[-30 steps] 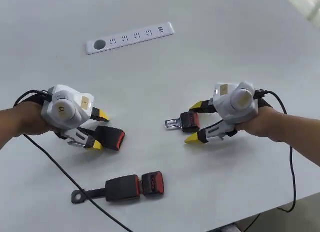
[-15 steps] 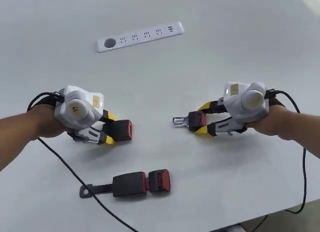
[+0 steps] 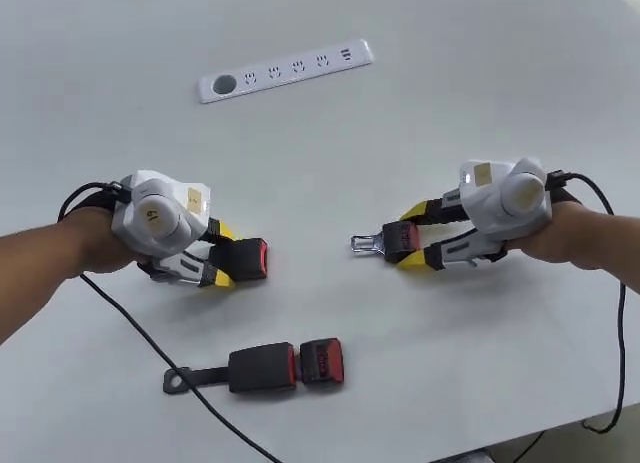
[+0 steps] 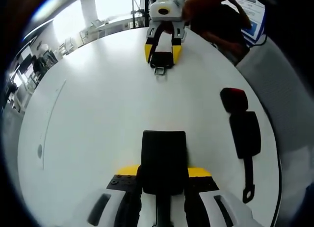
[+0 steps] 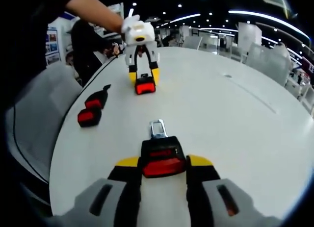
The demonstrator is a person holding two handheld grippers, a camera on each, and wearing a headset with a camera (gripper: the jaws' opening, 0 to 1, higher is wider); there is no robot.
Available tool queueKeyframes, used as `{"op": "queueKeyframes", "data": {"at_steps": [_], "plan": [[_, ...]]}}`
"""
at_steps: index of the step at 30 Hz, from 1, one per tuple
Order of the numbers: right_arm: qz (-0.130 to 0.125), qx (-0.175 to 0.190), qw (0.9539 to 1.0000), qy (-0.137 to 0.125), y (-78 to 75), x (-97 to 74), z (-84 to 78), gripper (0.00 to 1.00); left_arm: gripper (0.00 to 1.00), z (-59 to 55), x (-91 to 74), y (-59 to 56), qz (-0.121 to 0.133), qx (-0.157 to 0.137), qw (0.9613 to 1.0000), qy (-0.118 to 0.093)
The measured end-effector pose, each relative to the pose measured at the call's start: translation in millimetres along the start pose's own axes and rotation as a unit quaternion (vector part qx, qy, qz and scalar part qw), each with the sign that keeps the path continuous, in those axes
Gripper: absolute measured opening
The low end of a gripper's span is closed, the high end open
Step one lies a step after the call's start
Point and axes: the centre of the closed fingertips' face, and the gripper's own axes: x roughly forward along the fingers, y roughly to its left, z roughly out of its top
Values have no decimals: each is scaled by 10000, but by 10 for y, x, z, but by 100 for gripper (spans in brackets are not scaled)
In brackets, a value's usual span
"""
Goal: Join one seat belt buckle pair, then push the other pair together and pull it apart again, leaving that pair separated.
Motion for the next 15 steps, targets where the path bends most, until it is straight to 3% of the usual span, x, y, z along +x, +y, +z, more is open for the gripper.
{"op": "queueKeyframes", "data": {"at_steps": [15], "plan": [[133, -6, 9996, -234, 42, 278, 219, 34, 34, 10, 7, 8, -18, -39, 10000, 25]]}}
